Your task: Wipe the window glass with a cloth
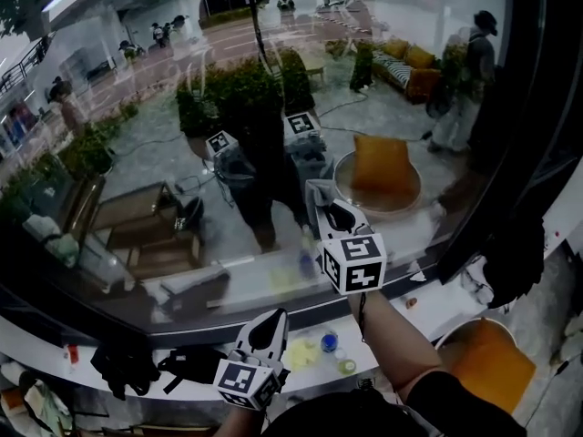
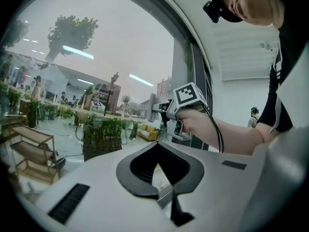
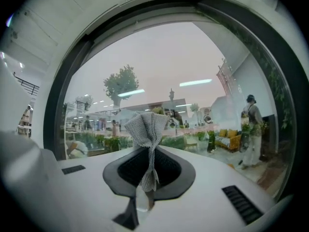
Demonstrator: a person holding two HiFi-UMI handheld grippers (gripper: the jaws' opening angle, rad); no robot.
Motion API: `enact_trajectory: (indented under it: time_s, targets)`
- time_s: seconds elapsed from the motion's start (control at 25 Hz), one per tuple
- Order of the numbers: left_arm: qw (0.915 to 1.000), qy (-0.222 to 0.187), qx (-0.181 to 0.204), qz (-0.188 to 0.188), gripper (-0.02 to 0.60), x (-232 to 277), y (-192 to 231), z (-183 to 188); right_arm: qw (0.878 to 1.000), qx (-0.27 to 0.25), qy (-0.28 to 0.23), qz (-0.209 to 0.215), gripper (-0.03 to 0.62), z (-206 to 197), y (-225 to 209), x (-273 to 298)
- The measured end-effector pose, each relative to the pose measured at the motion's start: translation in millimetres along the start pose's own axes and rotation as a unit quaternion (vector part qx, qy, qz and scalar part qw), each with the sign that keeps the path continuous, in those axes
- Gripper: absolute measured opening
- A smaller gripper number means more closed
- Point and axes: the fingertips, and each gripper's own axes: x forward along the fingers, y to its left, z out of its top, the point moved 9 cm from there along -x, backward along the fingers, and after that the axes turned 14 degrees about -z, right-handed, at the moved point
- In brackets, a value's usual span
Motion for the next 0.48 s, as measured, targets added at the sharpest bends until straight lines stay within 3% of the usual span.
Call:
enact_trajectory:
  time_s: [0.48]
  targets:
    - [0.9992,0.030,0.001,-0.028,0.008,62,-38,9,0.998,0.023,0.001,-0.054,0.044,-2,-112,-6]
